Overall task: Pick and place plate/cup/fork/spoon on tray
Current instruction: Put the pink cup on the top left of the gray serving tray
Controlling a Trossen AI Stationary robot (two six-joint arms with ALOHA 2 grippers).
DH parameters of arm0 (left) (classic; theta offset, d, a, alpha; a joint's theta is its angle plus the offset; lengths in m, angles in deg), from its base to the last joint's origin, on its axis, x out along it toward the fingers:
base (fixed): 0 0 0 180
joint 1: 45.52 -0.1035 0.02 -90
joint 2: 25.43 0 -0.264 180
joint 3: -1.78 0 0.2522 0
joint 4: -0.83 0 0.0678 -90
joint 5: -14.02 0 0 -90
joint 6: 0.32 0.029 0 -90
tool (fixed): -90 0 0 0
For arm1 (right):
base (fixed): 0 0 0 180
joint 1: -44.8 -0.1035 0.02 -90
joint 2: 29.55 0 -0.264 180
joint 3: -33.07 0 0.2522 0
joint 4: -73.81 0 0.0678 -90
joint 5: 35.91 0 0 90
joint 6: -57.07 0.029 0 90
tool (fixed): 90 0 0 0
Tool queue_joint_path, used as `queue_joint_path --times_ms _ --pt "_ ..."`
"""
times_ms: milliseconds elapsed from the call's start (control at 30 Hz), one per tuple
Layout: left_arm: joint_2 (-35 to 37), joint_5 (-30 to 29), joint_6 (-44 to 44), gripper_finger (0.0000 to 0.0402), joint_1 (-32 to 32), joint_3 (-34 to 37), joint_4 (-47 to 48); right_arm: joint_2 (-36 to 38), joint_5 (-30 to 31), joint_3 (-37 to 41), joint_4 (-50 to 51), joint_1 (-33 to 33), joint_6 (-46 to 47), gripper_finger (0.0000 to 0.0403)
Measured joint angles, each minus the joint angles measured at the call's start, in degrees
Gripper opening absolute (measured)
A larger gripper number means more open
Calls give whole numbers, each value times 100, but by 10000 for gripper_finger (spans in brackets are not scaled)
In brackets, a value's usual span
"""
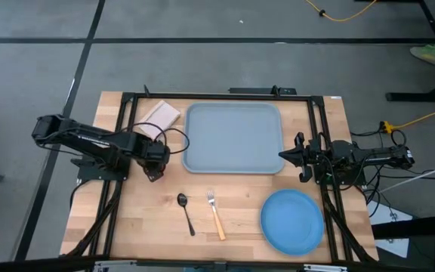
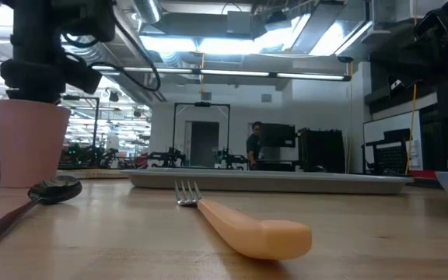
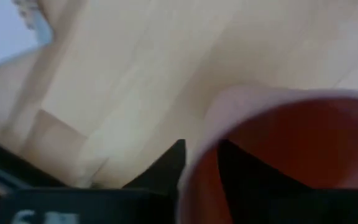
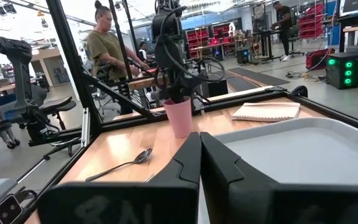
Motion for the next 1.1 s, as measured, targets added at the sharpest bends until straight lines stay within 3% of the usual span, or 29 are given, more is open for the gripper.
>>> queue_joint_path --times_ms 67,133,267,400,467,533,667,767,967,1100 --pt "-78 4 -215 28 -7 -10 -222 0 0 0 0 0 0 6" --pt "-82 -58 -315 10 -44 -130 -379 0 1 0 0 0 -7 6" --pt "52 -461 -16 4 -109 -849 -285 0 4 0 -2 0 -4 6" --pt "185 -1375 697 3 -204 -1819 -293 0 5 0 -2 0 -5 6" --pt "170 -1909 1191 2 -363 -2251 -517 0 7 0 -3 0 -19 6" --pt "51 -2032 1798 2 -698 -2537 -961 0 9 0 -8 0 -22 6" --pt "-455 -1440 3213 2 -1620 -2832 -2181 2 12 0 -81 0 -24 6" --pt "-1077 -969 3897 1 -2409 -3083 -2535 2 13 0 -147 2 -2 6" --pt "-2546 310 4053 1 -3746 -3622 -2313 1 12 0 -184 1 9 6" --pt "-3362 696 4050 1 -4210 -3848 -2060 2 12 0 -186 1 15 6"
